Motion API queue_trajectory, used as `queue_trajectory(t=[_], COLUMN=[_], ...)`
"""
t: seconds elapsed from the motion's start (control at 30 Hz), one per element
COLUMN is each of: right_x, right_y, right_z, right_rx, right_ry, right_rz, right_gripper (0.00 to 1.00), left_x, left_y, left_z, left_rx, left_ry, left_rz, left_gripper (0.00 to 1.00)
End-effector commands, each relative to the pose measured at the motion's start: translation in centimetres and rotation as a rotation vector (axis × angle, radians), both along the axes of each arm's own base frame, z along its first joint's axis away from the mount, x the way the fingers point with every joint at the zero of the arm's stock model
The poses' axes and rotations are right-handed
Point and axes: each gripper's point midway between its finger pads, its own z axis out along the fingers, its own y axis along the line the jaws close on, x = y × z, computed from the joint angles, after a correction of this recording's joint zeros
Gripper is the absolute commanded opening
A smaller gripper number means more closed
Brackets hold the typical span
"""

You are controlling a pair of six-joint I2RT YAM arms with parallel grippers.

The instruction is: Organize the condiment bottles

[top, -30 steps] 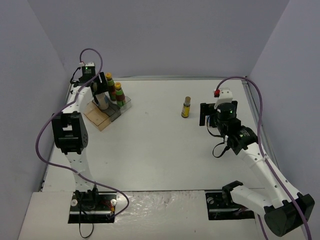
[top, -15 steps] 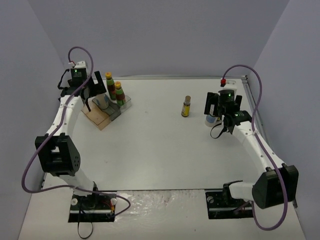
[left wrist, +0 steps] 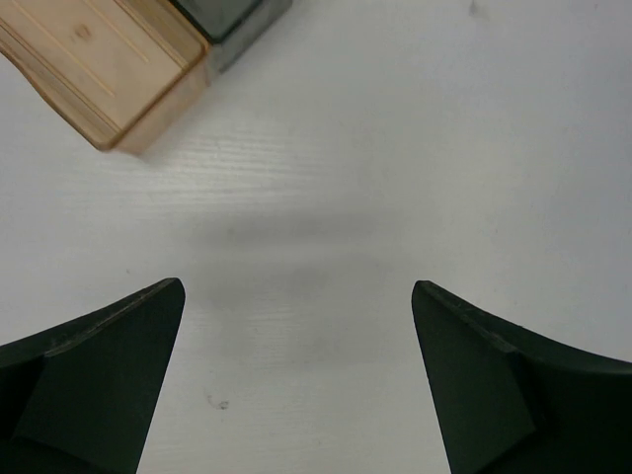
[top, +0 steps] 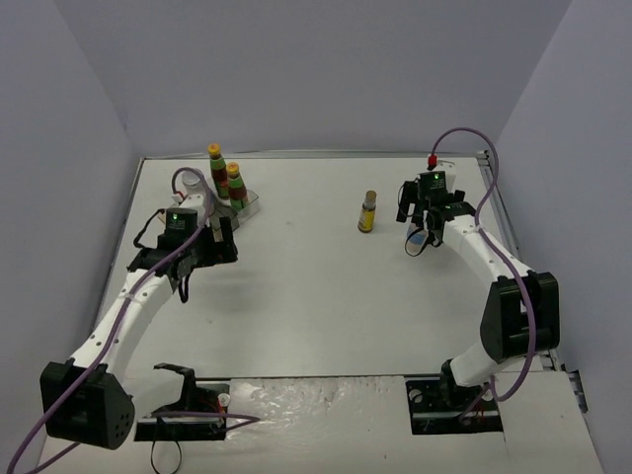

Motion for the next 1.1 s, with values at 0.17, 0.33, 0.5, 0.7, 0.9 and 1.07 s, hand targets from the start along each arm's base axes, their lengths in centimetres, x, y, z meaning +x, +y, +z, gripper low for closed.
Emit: queue_trajectory(t=[0.17,0.33,0.5,0.7,0.9,1.07], right_x=[2.1,2.1,1.1,-0.6,-3.0,-5.0], right_y=[-0.1,-0.1,1.7,10.7,20.8,27.8], right_z=[0.0,-0.2,0.4,2.9,3.9,3.9], right_rx=[0.023,0.015,0.019,0.062,0.106,0.086], right_ry=[-0.088,-0.112,-0.124,-0.161,-0.161,-0.158], right_rz=[-0.043,-0.027,0.049,0.354,0.657,0.845], right_gripper=[0.73,0.40,0.14,0.08,0.07,0.07], left_x=[-0.3,0.0,-0.1,0.0,0.0,-0.1], left_y=[-0.9,-1.2,-1.0,-1.0,-1.0,-0.8], left_z=[2.5,2.9,3.1,3.3,3.4,3.3], left_rx=[0.024,0.017,0.025,0.025,0.023,0.029], left_ry=[-0.193,-0.210,-0.218,-0.227,-0.235,-0.231], left_rz=[-0.064,-0.074,-0.075,-0.076,-0.078,-0.067], left_gripper=[0.97,0.97,0.97,0.97,0.97,0.97])
